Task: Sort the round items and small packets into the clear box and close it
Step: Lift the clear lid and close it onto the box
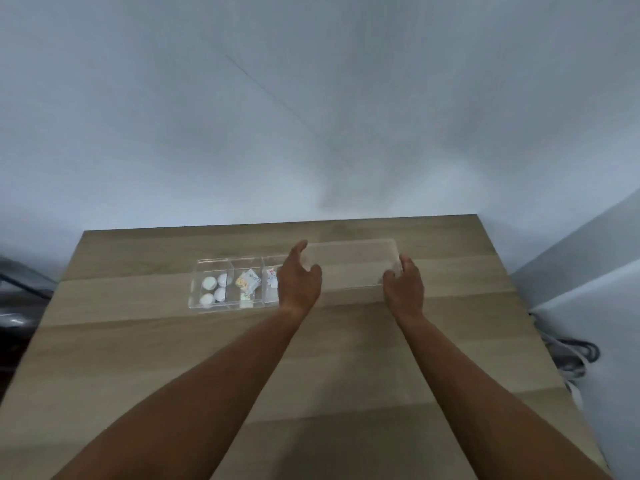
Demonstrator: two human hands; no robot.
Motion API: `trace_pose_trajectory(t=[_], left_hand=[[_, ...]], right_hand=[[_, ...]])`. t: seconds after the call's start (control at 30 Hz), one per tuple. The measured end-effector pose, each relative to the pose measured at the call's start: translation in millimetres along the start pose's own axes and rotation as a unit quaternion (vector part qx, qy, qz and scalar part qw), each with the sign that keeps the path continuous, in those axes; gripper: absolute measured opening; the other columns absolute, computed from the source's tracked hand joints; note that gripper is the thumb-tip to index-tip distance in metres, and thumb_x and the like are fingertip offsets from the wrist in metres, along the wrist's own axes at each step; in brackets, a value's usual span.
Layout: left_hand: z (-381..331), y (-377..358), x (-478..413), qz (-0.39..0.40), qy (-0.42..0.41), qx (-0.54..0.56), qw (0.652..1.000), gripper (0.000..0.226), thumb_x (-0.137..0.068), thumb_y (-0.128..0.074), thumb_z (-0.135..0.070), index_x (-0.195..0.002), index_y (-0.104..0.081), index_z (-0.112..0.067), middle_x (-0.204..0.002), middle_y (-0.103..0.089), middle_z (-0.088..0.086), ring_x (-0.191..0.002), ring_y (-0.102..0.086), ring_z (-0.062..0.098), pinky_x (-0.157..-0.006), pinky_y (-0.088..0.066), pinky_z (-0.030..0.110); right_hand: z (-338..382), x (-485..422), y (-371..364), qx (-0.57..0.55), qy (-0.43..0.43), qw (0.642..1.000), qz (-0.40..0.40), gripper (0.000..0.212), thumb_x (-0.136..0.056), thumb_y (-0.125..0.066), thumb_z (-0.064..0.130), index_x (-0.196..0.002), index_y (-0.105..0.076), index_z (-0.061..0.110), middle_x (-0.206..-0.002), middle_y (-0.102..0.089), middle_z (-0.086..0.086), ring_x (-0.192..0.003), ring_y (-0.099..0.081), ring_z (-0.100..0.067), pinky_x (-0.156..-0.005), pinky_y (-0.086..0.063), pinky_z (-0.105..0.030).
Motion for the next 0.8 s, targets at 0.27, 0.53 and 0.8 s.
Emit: trace_pose_trajectory(t=[0.27,0.53,0.8], left_hand=[[26.2,99.7,-30.8,-0.07,0.018,0.005,0.997,0.049,-0.09,-0.052,-0.011,-0.138,-0.048,-0.024,-0.142,-0.055,0.01,-0.131,-0.052,0.022,-0.105,-0.04,0.029],[75.5,175.9,-40.8,-0.046,0.039,-0.02,0.998,0.063,-0.086,-0.038,0.015,-0.142,-0.043,-0.014,-0.138,-0.055,0.023,-0.128,-0.053,0.03,-0.107,-0.043,0.042],[94.6,195.5,-36.2,0.0,0.054,-0.021,0.998,0.067,-0.086,-0.033,0.012,-0.147,-0.036,-0.017,-0.145,-0.048,0.019,-0.135,-0.046,0.026,-0.114,-0.037,0.042]], right_hand=[[68.7,40.5,-55.1,-0.029,0.033,0.996,0.081,0.047,-0.085,-0.052,0.009,-0.132,-0.048,0.003,-0.137,-0.053,-0.017,-0.124,-0.05,-0.03,-0.107,-0.04,-0.039],[96.3,85.2,-104.6,0.001,0.047,0.982,0.182,0.056,-0.081,-0.044,-0.004,-0.136,-0.044,0.006,-0.136,-0.053,-0.019,-0.113,-0.055,-0.029,-0.092,-0.043,-0.016],[100.0,103.9,-116.9,0.01,0.058,0.981,0.186,0.055,-0.079,-0.042,-0.003,-0.132,-0.049,0.012,-0.129,-0.059,-0.014,-0.118,-0.054,-0.033,-0.094,-0.043,-0.031]])
Point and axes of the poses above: each hand's wrist, its own x-axis away from the middle knuckle, its own y-axis out of the back of the hand, z = x × y, the point moved 2 cm from there along -x, towards the middle knuckle
